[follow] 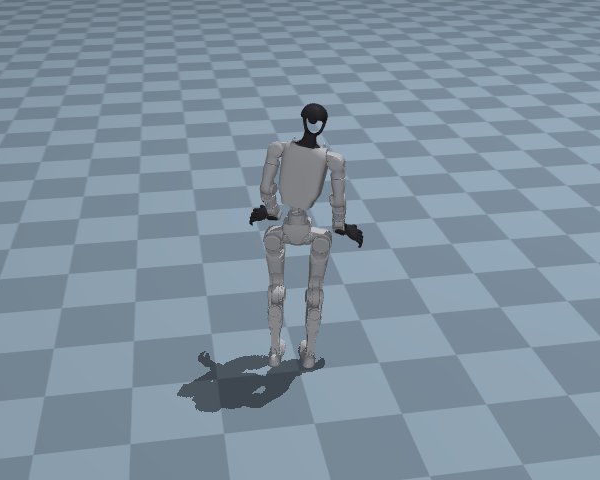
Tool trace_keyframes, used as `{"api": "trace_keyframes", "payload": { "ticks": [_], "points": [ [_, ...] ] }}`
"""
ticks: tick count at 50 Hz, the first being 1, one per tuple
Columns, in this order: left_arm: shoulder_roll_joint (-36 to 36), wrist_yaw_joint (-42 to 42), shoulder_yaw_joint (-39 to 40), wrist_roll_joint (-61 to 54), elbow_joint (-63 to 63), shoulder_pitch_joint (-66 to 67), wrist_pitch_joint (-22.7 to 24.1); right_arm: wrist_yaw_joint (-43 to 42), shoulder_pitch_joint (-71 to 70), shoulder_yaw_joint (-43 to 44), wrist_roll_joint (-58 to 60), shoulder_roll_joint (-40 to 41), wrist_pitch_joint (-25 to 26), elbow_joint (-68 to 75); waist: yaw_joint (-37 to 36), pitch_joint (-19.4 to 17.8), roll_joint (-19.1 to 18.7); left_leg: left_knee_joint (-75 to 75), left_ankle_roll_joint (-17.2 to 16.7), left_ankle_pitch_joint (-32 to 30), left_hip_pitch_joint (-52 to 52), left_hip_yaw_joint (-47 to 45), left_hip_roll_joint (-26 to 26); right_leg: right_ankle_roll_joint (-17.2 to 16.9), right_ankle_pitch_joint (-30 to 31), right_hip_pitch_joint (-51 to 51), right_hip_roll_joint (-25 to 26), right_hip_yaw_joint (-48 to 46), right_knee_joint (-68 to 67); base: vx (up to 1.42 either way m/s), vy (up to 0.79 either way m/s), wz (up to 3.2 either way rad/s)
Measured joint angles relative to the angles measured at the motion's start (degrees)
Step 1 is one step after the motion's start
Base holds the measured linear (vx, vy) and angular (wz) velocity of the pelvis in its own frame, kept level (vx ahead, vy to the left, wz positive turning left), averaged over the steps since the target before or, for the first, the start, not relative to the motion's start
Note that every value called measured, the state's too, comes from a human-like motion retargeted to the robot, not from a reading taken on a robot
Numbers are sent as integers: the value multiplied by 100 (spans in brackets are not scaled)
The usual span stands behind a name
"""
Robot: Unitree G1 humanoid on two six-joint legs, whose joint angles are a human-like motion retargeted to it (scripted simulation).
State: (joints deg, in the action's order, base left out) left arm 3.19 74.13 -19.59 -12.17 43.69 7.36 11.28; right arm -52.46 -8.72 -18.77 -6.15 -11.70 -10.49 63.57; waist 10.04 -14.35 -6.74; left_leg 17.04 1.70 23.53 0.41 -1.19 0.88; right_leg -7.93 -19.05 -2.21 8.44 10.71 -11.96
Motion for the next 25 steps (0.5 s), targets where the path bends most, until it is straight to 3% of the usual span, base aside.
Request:
{"api": "trace_keyframes", "payload": {
  "ticks": [25],
  "points": [
    [-291,763,930,149,411,-201,-73,154,-462,399,687,219,169,245,-22,104,175,-745,60,-288,433,-452,160,-7,-79,31,-232,238,121,-2,2,-30]
  ]
}}
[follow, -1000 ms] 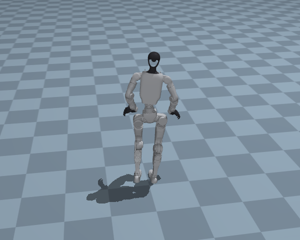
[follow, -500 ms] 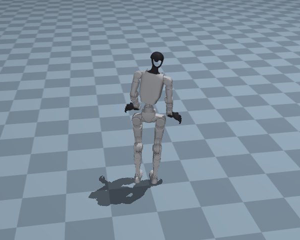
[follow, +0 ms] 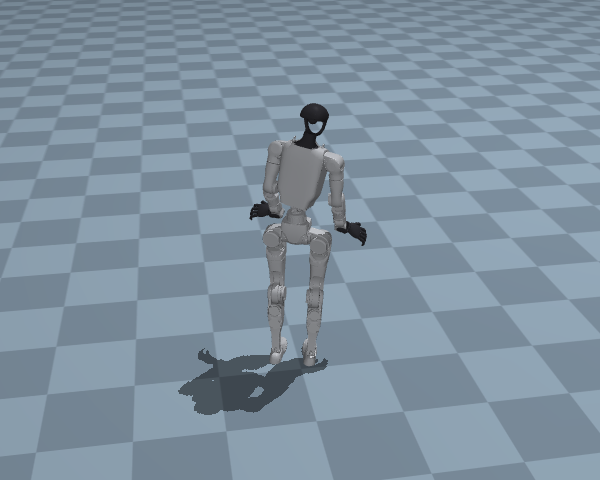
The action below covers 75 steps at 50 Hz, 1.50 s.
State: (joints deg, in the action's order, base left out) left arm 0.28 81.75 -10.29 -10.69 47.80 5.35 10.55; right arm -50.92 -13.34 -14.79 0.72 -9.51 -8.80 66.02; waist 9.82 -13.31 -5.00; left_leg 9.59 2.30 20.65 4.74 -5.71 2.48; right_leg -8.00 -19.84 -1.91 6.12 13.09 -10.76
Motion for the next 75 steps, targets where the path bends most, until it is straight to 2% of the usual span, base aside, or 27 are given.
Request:
{"api": "trace_keyframes", "payload": {
  "ticks": [20,35,36,37,38,39,42,44,49,54,60,67,75],
  "points": [
    [81,1041,932,12,-95,310,69,214,61,291,21,423,-112,-29,-243,73,385,61,146,79,142,-471,1,-170,4,-46,-1,443,201,2,-2,-43],
    [274,1068,1504,-314,-250,830,247,571,268,528,-130,578,-21,6,-402,6,690,785,254,110,-25,-844,-74,-434,-24,18,81,953,164,7,-7,-66],
    [259,1070,1522,-392,-227,840,274,579,249,546,-149,530,-7,-61,-438,-94,585,543,93,282,-297,-610,40,-92,-169,262,-12,1045,513,8,-3,-123],
    [245,1070,1541,-467,-225,845,307,603,249,564,-174,483,18,-64,-465,-122,549,563,22,326,-461,-477,79,8,-198,361,-27,1121,633,4,-5,-115],
    [231,1068,1562,-535,-269,840,354,657,288,582,-211,436,66,62,-471,-7,655,1105,135,116,-411,-549,-33,-380,5,170,112,1167,297,0,-7,-109],
    [210,1067,1588,-605,-314,851,394,696,309,591,-241,396,96,118,-503,-4,675,1362,93,89,-489,-323,-14,-513,91,86,221,1281,169,-3,-7,-132],
    [126,1070,1680,-817,-484,854,515,809,336,621,-317,265,174,166,-670,-106,576,1586,-194,449,-934,917,326,-543,221,38,477,1741,167,-4,-2,-189],
    [102,1070,1766,-929,-627,819,583,889,361,634,-358,172,222,193,-739,-108,541,1660,-219,555,-1116,1245,409,-587,311,35,538,1941,218,-3,1,-152],
    [183,1065,2005,-1120,-934,707,708,1203,392,707,-423,-53,343,302,-823,-57,473,1543,-190,456,-1279,1467,417,-696,474,92,615,2313,313,2,2,-124],
    [308,1044,2160,-1155,-925,739,719,1533,438,778,-452,-247,420,460,-807,3,442,1222,-66,433,-1163,1278,361,-700,501,185,657,2511,266,9,4,-99],
    [441,983,2238,-1026,-680,808,671,1827,491,842,-456,-363,426,570,-769,43,426,783,54,377,-949,873,325,-700,436,414,612,2355,-21,10,8,-87],
    [498,1033,2327,-870,-510,987,647,2021,597,832,-410,-357,377,572,-728,77,459,391,136,292,-728,386,343,-684,387,690,318,1740,-282,6,11,-83],
    [522,1075,2347,-709,-293,1200,611,2171,676,709,-250,-233,368,645,-680,54,602,20,163,174,-495,3,427,-415,191,1086,-27,793,-855,4,9,-65]
  ]
}}
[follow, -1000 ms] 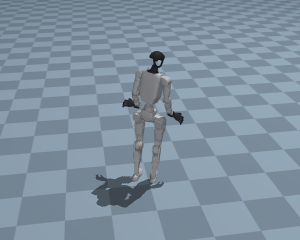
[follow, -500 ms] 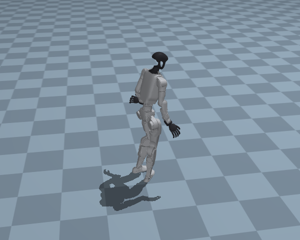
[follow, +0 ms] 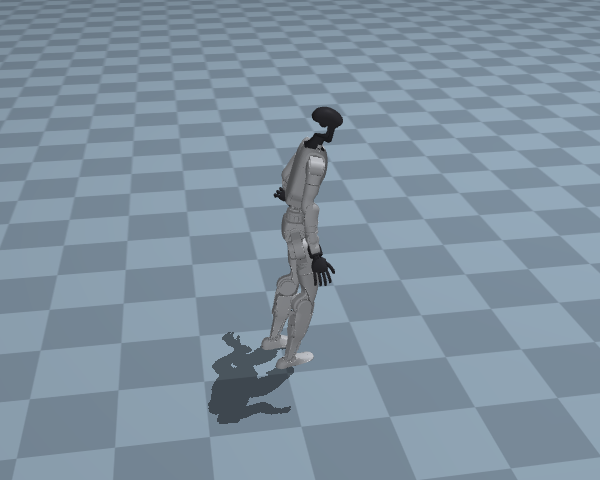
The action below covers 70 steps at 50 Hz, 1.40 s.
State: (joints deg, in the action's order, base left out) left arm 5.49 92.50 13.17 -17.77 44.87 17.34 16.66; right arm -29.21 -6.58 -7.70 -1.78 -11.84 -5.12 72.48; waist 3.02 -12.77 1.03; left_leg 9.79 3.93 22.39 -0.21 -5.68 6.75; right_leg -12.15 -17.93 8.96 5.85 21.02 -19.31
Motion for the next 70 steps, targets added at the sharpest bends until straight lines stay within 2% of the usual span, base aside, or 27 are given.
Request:
{"api": "trace_keyframes", "payload": {
  "ticks": [5,7,18,37,44,53,63,67,70],
  "points": [
    [11,0,-54,184,223,109,-101,102,2,-189,226,71,33,129,-73,-37,35,-108,-20,13,127,-382,-84,707,-344,451,-565,-1763,-608,2,7,-85],
    [27,0,-96,269,311,117,-152,159,-26,-250,318,68,47,177,-53,-54,56,-124,-9,17,152,-436,-80,824,-457,619,-686,-2054,-770,1,8,-46],
    [42,0,-354,862,436,213,-372,418,-39,-490,774,8,34,216,130,-202,220,-131,60,63,333,-456,51,722,-359,1177,-720,-2012,-712,1,4,-10],
    [392,-32,-897,2264,569,602,-778,367,331,-813,1421,-161,-87,-198,149,-485,409,150,154,414,620,-228,191,530,58,1182,-641,-2268,-221,6,-1,2],
    [575,-158,-1055,2732,922,774,-939,167,346,-869,1573,-261,-84,-313,165,-559,421,277,159,572,761,-117,220,603,-170,1056,-672,-2359,-351,15,-4,5],
    [743,-255,-1204,3123,1607,974,-1089,-293,360,-937,1721,-328,-55,-267,200,-628,392,657,101,755,874,-50,174,867,-868,849,-673,-2479,-563,19,-4,3],
    [894,-394,-1220,3340,2382,1056,-1130,-913,432,-1029,1796,-421,-105,-238,178,-706,311,2129,-239,487,540,70,-54,1075,-1287,463,-471,-2513,-567,18,-5,-11],
    [951,-494,-1190,3385,2542,1138,-1110,-1143,541,-1068,1783,-458,-152,-289,97,-733,199,3183,-596,120,159,217,-110,1154,-1328,252,-246,-2489,-473,12,-5,-30],
    [996,-558,-1171,3399,2587,1236,-1110,-1328,679,-1088,1756,-487,-202,-365,1,-739,82,3986,-885,139,-189,427,-66,1221,-1343,85,-44,-2446,-381,10,-5,-32]
  ]
}}
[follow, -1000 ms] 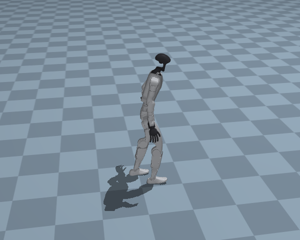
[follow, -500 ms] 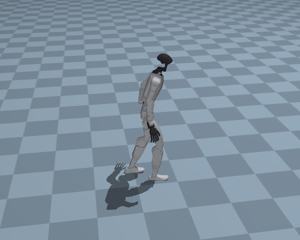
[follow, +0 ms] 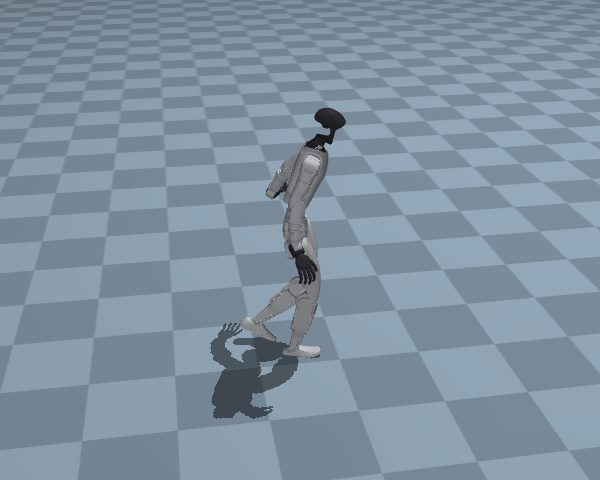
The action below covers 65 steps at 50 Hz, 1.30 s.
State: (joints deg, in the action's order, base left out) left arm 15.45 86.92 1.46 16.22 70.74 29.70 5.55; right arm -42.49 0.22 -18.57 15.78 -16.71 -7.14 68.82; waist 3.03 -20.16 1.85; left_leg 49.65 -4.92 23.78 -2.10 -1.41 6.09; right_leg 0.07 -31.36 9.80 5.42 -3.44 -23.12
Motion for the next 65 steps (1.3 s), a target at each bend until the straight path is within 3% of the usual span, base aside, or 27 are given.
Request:
{"api": "trace_keyframes", "payload": {
  "ticks": [7,13,20,27,32,42,55,65],
  "points": [
    [234,-292,88,-5,82,24,-53,-192,167,51,-145,-52,-75,-105,-124,-46,-7,1432,160,214,-776,-306,-480,23,15,-423,112,90,311,8,-5,-18],
    [387,-608,235,-40,164,58,-78,-176,271,155,-296,-14,-131,-61,-249,-112,25,1590,466,546,-1355,-413,-795,-31,22,-836,148,226,580,9,-5,-24],
    [505,-1113,499,-72,290,125,-23,64,372,339,-446,47,-187,141,-354,-180,28,386,652,658,-1825,-551,-840,-88,-31,-1301,164,436,838,14,-3,-23],
    [853,-1652,874,-82,272,41,38,441,370,510,-430,88,-197,460,-341,-186,52,-1982,461,15,-1819,-575,-404,-85,-102,-1774,110,597,1050,16,-2,-11],
    [1508,-1883,1066,-75,-182,-334,56,720,322,562,-358,100,-155,622,-290,-98,14,-3187,341,-497,-1676,-510,-177,-6,-190,-1989,149,680,1072,16,-1,-4],
    [1945,-2439,1432,-178,-829,-605,119,1441,194,669,-385,151,-68,712,-377,-2,53,-3514,379,-907,-1384,-664,-60,116,-411,-2377,179,862,1098,19,-1,-7],
    [2415,-2783,2062,61,-2628,-615,237,2422,-147,590,-544,116,-52,368,-667,153,289,-2655,938,203,-1530,-833,-29,80,-590,-2692,88,1052,1198,21,0,-5],
    [2875,-3240,2404,602,-4199,-691,186,3147,-578,412,-746,33,-57,27,-887,310,513,-2218,1340,864,-1604,-796,117,-179,-488,-2749,-33,1067,1027,20,2,2]
  ]
}}
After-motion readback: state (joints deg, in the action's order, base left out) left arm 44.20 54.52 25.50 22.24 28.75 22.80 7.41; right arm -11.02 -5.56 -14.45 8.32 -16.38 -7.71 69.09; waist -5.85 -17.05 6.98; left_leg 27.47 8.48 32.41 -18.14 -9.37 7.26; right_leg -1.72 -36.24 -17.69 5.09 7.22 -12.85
